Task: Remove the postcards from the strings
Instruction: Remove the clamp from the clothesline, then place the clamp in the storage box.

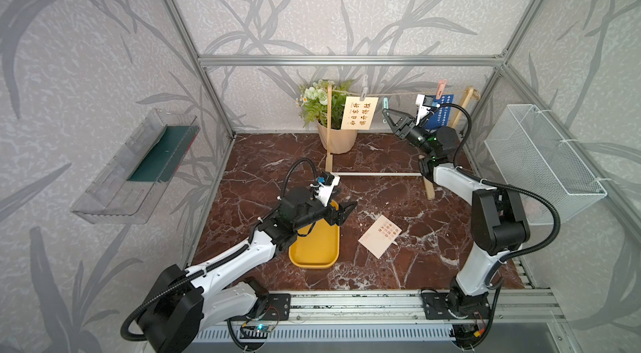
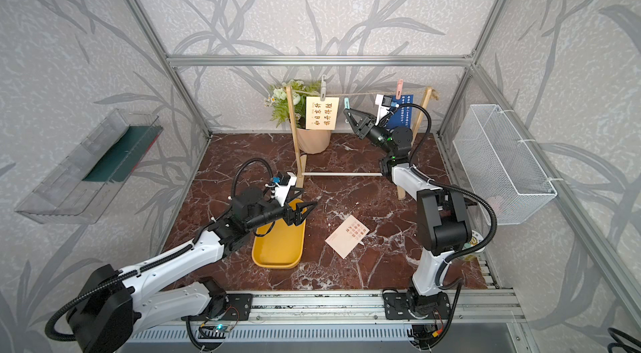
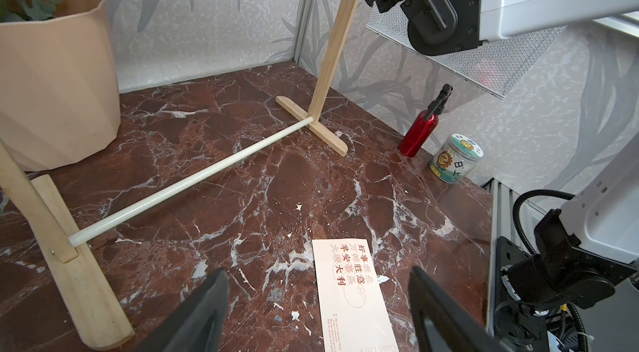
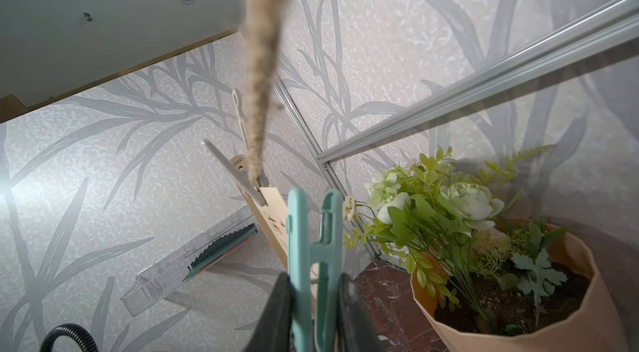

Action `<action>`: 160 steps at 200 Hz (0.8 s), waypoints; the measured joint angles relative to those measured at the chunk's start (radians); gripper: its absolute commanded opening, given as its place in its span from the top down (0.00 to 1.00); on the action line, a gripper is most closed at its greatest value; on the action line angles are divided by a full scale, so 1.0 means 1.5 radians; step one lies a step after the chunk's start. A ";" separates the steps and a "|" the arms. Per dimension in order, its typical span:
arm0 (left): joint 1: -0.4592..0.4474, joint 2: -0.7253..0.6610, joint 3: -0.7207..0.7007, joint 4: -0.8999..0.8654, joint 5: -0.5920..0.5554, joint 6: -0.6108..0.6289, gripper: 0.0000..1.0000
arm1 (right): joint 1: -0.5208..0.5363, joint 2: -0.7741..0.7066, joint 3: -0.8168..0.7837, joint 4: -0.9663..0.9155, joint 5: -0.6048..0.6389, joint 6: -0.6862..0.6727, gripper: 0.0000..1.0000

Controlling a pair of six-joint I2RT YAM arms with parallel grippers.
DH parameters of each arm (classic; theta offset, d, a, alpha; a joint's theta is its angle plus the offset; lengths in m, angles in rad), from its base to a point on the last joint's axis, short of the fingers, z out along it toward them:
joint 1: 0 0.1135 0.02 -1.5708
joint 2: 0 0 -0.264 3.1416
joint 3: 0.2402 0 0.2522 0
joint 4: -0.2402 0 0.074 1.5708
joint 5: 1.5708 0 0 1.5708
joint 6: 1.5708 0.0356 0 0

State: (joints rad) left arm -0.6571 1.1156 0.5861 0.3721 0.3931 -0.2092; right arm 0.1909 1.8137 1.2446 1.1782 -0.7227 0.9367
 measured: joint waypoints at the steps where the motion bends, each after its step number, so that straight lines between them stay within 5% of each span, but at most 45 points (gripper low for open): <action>1: 0.000 0.000 0.000 0.000 0.000 0.000 0.18 | 0.000 0.000 0.000 0.000 0.000 0.000 1.00; 53: 0.000 -0.014 -0.014 -0.002 -0.010 0.001 0.18 | 0.007 -0.059 -0.086 -0.007 0.020 -0.026 1.00; 88: 0.000 -0.068 -0.046 0.000 -0.060 0.001 0.18 | 0.046 -0.181 -0.198 -0.081 0.053 -0.147 1.00; 126: 0.009 -0.170 -0.079 -0.013 -0.180 0.000 0.14 | 0.204 -0.319 -0.247 -0.288 0.095 -0.397 1.00; 160: 0.053 -0.279 -0.093 -0.054 -0.296 -0.007 0.10 | 0.372 -0.301 -0.258 -0.426 0.105 -0.540 1.00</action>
State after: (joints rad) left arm -0.5781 0.6964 0.4469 0.2913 -0.0502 -0.2192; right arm 0.7486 1.3621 0.8570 0.5385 -0.5652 0.1265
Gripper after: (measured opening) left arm 0.887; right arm 0.209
